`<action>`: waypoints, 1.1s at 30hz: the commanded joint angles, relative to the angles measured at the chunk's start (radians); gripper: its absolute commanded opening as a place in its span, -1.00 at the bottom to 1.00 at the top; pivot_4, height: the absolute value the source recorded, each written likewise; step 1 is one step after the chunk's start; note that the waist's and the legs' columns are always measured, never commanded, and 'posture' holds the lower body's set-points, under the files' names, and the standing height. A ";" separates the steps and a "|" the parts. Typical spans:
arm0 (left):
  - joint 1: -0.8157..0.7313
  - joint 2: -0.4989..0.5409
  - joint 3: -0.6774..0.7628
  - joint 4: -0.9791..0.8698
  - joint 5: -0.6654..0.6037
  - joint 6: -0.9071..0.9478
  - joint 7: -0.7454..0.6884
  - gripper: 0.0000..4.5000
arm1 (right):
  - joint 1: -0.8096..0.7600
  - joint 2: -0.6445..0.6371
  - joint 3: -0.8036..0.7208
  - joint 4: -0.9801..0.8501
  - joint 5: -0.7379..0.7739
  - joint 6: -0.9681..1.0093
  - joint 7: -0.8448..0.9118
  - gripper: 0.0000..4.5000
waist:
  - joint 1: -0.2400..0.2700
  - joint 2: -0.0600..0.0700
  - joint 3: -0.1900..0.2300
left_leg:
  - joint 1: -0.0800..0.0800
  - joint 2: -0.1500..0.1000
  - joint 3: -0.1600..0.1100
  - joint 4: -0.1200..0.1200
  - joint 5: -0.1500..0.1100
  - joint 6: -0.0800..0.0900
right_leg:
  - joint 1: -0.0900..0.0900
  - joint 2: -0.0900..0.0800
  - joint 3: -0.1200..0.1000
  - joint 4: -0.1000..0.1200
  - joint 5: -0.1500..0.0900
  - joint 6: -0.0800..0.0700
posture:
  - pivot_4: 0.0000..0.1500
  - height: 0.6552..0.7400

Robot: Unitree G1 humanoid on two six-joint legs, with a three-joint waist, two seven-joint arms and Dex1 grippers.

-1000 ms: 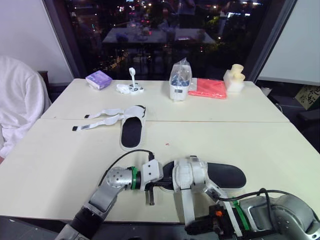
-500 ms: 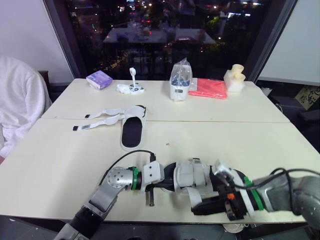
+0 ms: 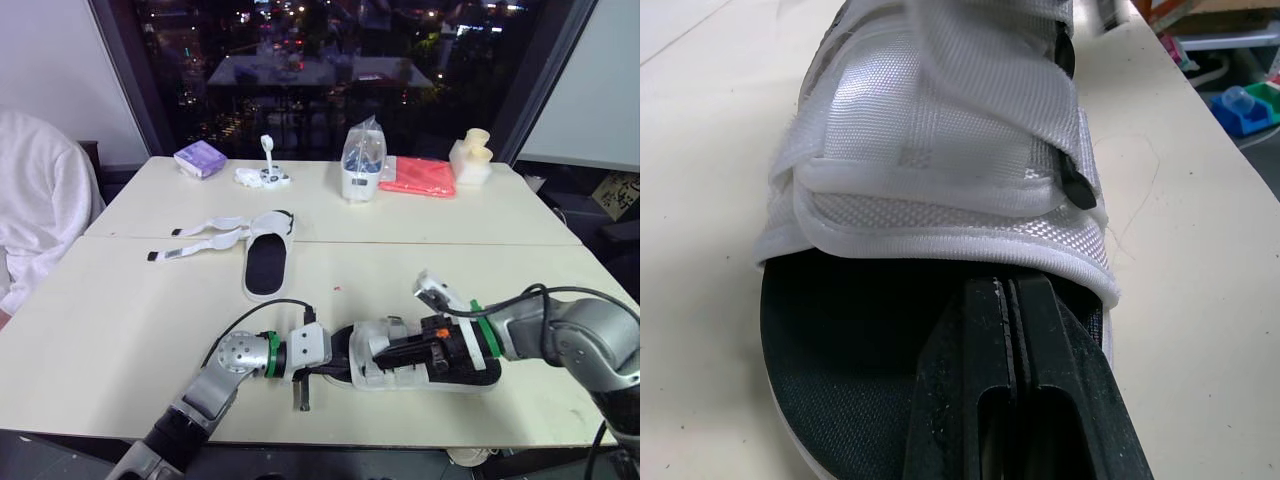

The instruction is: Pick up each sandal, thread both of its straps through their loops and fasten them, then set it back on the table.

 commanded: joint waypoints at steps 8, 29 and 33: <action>0.031 0.009 -0.056 0.096 0.081 0.027 0.006 -1.00 | -0.056 0.011 0.020 0.067 -0.110 -0.065 0.050 -0.99 | -0.001 0.000 0.000 | 0.001 0.000 0.000 0.000 0.000 0.000 | 0.000 -0.001 0.000 0.000 0.001 -0.001 | 1.00 1.00; 0.044 0.008 -0.046 0.086 0.078 0.020 0.039 -1.00 | -0.222 0.225 0.039 0.323 -0.309 -0.132 0.004 0.99 | -0.001 0.003 -0.003 | 0.001 0.000 0.000 0.001 0.000 0.000 | 0.000 0.000 0.000 0.000 0.002 -0.003 | 1.00 1.00; 0.044 0.008 -0.047 0.088 0.080 0.015 0.041 -1.00 | -0.261 0.213 0.019 0.344 -0.313 -0.132 0.023 0.99 | -0.001 0.003 -0.003 | 0.001 0.000 0.000 0.001 0.000 0.000 | 0.001 0.000 0.000 0.000 0.002 -0.003 | 1.00 1.00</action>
